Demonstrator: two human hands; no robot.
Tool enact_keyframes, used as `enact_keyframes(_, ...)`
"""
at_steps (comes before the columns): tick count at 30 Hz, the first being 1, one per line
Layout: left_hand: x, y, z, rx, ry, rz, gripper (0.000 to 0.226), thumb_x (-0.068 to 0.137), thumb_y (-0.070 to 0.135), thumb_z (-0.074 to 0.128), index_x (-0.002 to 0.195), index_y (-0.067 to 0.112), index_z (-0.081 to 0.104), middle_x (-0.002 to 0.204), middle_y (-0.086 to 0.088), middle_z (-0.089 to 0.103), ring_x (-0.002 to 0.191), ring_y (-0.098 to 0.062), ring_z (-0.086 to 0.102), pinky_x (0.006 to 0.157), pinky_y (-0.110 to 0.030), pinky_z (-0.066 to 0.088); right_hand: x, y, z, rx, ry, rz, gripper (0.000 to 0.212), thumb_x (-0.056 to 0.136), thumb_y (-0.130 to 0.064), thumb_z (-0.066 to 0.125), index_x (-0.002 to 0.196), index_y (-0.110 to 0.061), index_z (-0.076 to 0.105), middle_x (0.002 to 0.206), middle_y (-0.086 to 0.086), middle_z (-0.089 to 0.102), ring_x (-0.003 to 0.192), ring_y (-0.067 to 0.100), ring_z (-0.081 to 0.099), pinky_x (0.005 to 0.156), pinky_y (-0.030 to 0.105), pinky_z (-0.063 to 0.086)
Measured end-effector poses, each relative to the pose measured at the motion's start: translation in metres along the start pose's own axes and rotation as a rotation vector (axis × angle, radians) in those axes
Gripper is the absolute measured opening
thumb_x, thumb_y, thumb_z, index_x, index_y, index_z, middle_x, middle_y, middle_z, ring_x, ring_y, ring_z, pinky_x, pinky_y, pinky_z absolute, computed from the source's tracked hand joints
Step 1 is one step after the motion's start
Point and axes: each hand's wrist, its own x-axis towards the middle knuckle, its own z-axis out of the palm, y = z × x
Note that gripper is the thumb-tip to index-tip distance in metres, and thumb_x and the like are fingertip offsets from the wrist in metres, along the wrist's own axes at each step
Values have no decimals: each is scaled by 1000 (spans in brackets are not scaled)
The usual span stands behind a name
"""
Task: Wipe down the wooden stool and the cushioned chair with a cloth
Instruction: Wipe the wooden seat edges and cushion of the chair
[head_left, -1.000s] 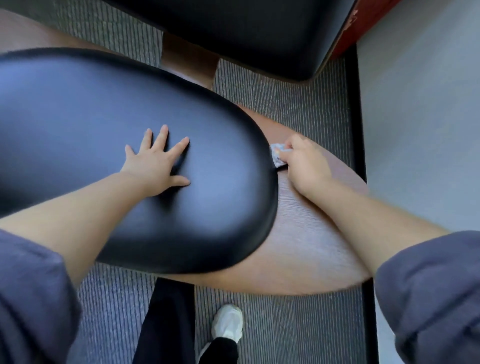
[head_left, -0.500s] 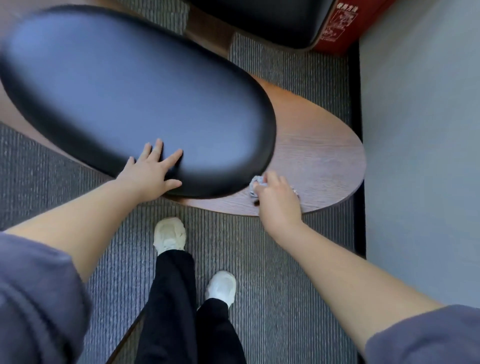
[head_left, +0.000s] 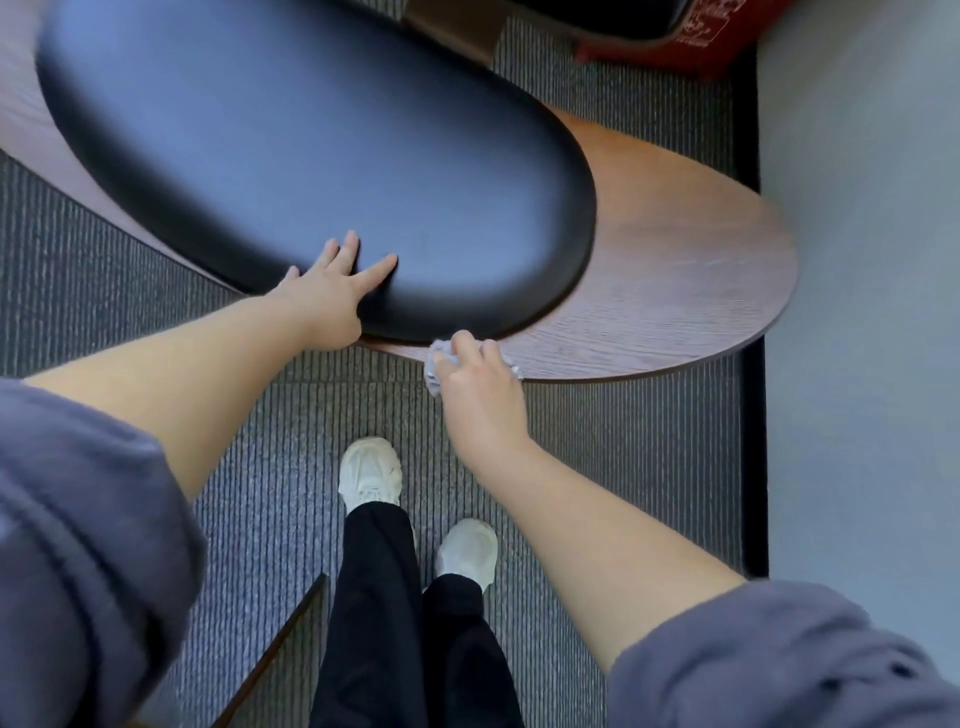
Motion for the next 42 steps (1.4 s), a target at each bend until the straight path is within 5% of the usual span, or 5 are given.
enact_keyframes(13,7,-5,6,20,52,32,91,87,-4,41,153,39,-5,161,-7,-17,149,-24,-14,116,-59,11,19,-32,17,-79,34,-190,46,87,-4,53,132,-10,47,125,9,40,106,29,44,67,34,30)
enact_keyframes(24,-9,25,-2,97,-4,-59,73,102,42,37,154,30,-13,160,-17,-18,148,-35,-12,120,-49,11,-28,114,-71,-290,39,145,39,92,-8,45,130,-15,50,125,11,42,110,33,45,74,39,38)
enact_keyframes(30,-4,55,-7,104,-6,9,74,101,46,37,155,27,-9,161,-16,-13,149,-34,-7,120,-48,13,-24,88,-60,-215,-130,-67,31,93,-12,48,122,-20,55,120,7,43,113,29,45,76,39,43)
enact_keyframes(35,20,74,-20,105,-10,84,75,100,47,38,155,25,-9,162,-14,-12,149,-33,-5,120,-49,15,6,137,-97,-256,-21,181,32,92,-12,47,121,-21,58,120,9,42,110,31,44,77,40,40)
enact_keyframes(42,61,75,-52,123,-92,151,98,88,64,51,152,33,-16,161,-9,-18,149,-33,-9,117,-57,16,30,143,-96,-184,-155,-98,39,92,-14,48,125,-31,58,119,3,44,111,25,45,75,33,35)
